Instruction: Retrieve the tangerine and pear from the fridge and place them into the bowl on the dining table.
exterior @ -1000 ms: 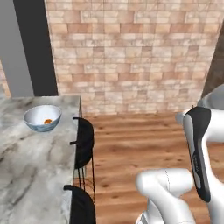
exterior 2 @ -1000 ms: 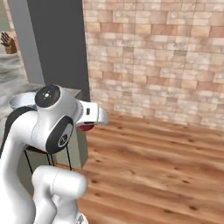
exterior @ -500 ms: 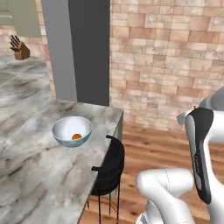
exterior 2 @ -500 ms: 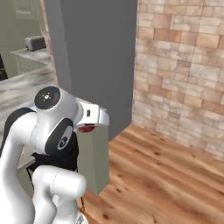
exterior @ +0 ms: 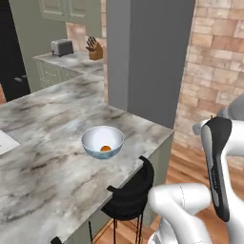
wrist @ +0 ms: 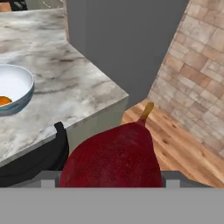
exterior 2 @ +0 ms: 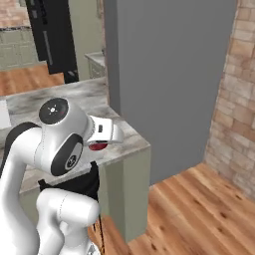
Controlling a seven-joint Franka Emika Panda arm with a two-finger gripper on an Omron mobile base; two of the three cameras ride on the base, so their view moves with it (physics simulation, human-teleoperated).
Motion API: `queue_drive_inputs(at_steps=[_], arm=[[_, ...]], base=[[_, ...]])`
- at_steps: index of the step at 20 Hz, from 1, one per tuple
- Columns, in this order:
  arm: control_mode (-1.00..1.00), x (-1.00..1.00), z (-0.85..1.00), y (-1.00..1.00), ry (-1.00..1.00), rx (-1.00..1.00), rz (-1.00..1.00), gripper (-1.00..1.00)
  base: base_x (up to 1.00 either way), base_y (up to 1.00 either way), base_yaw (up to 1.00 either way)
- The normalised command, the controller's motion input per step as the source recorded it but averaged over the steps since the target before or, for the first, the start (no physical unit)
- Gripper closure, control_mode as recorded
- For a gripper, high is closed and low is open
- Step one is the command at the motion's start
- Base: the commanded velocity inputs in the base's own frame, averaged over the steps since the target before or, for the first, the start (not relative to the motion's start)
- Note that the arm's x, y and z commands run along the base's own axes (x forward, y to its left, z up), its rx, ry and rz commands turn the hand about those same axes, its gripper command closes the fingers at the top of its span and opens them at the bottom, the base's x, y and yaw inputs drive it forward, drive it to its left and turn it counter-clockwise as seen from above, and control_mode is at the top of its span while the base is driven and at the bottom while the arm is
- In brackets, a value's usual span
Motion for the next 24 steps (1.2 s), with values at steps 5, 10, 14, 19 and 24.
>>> queue_drive_inputs(at_steps=[5, 10, 14, 19, 24], arm=[[1.0, 0.0, 0.0, 0.0, 0.0, 0.0, 0.0, 1.0], [1.0, 0.0, 0.0, 0.0, 0.0, 0.0, 0.0, 1.0], [1.0, 0.0, 0.0, 0.0, 0.0, 0.0, 0.0, 1.0], [1.0, 0.0, 0.0, 0.0, 0.0, 0.0, 0.0, 1.0], [-1.0, 1.0, -0.52, 0.42, 0.29, 0.0, 0.45, 1.0]], base=[[1.0, 0.03, 0.6], [0.89, 0.25, 0.31], [0.99, 0.31, 0.39], [0.99, 0.36, 0.41], [0.0, 0.0, 0.0]])
